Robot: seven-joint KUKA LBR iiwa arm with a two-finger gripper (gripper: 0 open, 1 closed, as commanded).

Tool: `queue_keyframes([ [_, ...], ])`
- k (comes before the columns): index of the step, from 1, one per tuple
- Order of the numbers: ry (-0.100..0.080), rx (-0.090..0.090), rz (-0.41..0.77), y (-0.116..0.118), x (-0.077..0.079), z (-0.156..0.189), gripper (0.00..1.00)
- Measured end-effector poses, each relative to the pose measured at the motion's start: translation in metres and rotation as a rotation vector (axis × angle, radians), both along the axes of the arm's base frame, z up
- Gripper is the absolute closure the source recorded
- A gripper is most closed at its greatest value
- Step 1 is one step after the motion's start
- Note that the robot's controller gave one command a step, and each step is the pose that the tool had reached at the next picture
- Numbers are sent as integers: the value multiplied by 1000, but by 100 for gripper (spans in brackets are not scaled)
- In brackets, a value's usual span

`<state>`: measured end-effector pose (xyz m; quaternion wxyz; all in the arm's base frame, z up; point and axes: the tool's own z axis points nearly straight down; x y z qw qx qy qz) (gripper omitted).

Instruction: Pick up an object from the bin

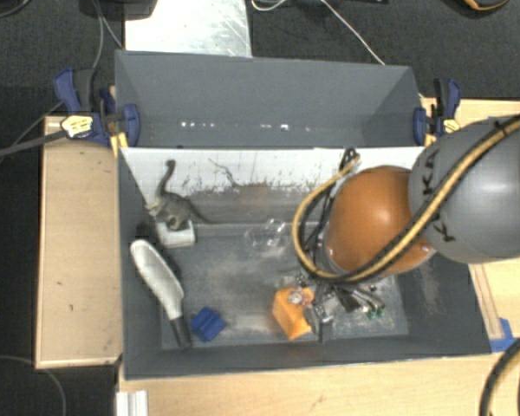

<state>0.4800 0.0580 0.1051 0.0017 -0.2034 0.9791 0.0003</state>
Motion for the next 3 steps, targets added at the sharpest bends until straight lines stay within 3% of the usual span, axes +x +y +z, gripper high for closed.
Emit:
queue_keyframes([
  [1, 7, -1, -2, 0, -1, 26, 100],
  [3, -4, 0, -3, 0, 1, 54, 100],
])
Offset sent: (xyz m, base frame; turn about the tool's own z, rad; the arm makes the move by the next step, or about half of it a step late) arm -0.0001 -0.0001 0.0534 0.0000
